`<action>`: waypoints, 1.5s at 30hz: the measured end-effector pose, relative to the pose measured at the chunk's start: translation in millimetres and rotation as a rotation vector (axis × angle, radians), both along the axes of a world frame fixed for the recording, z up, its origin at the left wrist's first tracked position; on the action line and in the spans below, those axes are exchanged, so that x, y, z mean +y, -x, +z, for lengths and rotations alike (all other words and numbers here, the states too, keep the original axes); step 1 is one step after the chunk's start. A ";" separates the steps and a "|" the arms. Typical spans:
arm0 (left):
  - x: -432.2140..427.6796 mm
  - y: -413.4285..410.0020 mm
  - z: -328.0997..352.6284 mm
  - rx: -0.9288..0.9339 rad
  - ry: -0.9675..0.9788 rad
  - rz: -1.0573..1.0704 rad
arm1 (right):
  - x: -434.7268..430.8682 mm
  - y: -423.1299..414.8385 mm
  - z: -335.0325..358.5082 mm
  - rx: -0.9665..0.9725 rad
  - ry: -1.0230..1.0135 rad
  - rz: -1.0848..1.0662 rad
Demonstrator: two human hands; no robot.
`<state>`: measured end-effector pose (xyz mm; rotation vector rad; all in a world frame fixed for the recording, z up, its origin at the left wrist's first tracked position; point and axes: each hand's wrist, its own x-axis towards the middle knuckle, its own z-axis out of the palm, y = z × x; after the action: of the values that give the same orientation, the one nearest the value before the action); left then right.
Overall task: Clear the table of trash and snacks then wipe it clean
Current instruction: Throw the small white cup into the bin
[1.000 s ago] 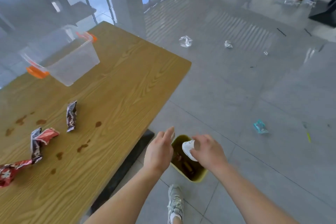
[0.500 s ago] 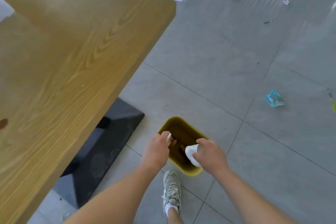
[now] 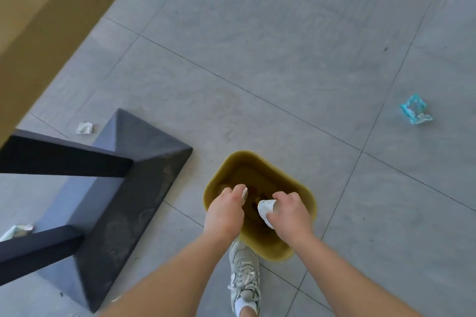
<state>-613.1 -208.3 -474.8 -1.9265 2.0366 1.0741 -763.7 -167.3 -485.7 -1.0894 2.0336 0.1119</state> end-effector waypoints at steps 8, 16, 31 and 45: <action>0.7 0.1 -28.3 -0.012 0.050 -0.003 | 5.6 3.8 -24.8 0.009 0.058 -0.023; -2.2 -11.5 -13.9 -0.087 0.096 -0.144 | 0.1 6.2 -14.0 0.005 0.091 -0.002; -12.8 -25.8 76.4 -0.142 0.185 -0.246 | -19.5 -10.5 67.7 0.064 0.135 0.177; 1.2 -45.1 314.2 -0.040 0.372 -0.147 | -38.6 -31.5 306.3 0.065 0.401 0.182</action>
<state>-568.0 -207.1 -160.7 -1.8906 2.4491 0.6537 -732.3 -205.9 -179.4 -1.5354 2.0622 -0.1783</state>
